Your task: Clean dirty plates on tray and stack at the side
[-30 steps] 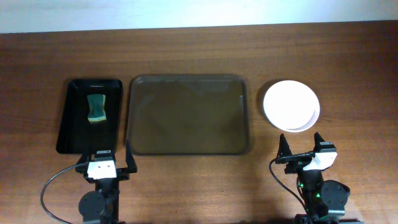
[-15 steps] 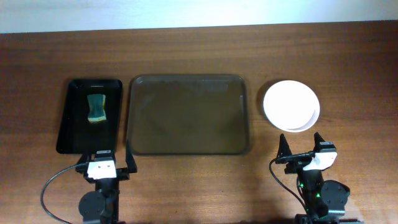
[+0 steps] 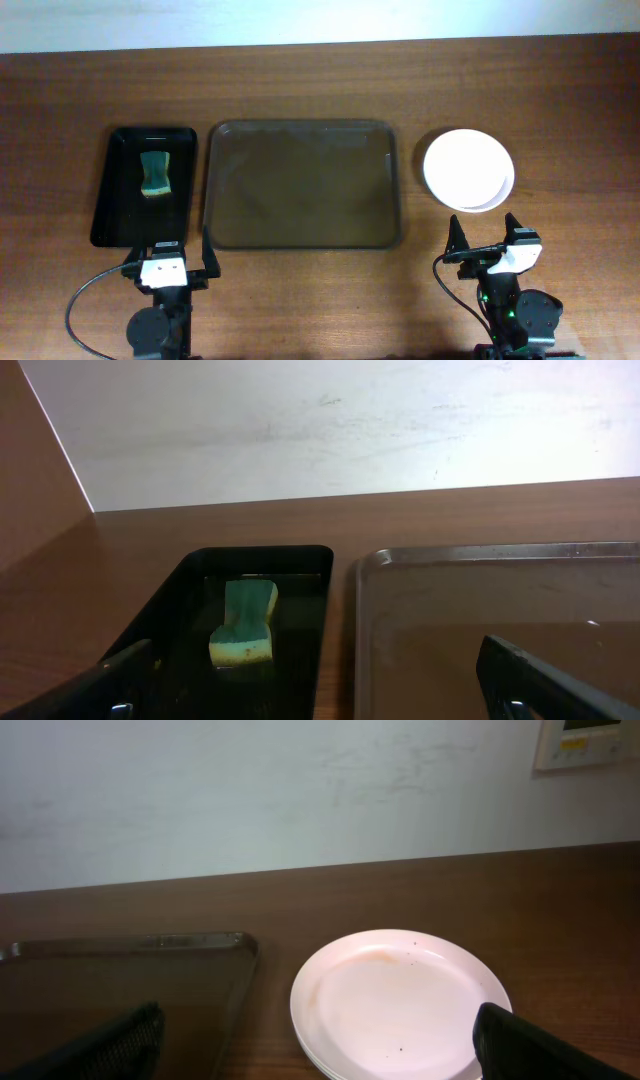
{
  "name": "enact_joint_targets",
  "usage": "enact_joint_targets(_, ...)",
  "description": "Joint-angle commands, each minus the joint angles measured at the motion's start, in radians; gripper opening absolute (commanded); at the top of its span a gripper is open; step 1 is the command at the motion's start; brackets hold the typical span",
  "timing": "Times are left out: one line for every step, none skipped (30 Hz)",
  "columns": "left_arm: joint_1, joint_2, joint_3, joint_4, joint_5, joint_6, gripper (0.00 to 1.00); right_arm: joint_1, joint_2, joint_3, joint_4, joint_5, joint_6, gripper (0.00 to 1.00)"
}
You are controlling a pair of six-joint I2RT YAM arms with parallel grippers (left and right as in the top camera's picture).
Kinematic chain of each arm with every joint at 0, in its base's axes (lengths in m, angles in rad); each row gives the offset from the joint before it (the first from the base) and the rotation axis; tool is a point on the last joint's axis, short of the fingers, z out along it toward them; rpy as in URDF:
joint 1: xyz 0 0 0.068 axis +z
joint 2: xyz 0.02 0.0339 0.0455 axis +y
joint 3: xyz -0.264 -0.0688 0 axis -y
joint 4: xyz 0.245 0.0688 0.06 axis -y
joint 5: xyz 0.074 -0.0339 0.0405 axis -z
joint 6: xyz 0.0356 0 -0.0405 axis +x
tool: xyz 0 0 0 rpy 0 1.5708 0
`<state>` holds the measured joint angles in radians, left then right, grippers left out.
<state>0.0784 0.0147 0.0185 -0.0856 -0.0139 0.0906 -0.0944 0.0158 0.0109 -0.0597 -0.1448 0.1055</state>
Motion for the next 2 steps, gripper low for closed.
enact_joint_targets(-0.005,-0.010,-0.010,0.003,0.011,0.020,0.99,0.009,-0.006,-0.005,-0.005,-0.009,0.007,0.98)
enact_joint_targets(-0.005,-0.010,-0.010,0.003,0.011,0.020,0.99,0.009,-0.006,-0.005,-0.005,-0.009,0.007,0.98)
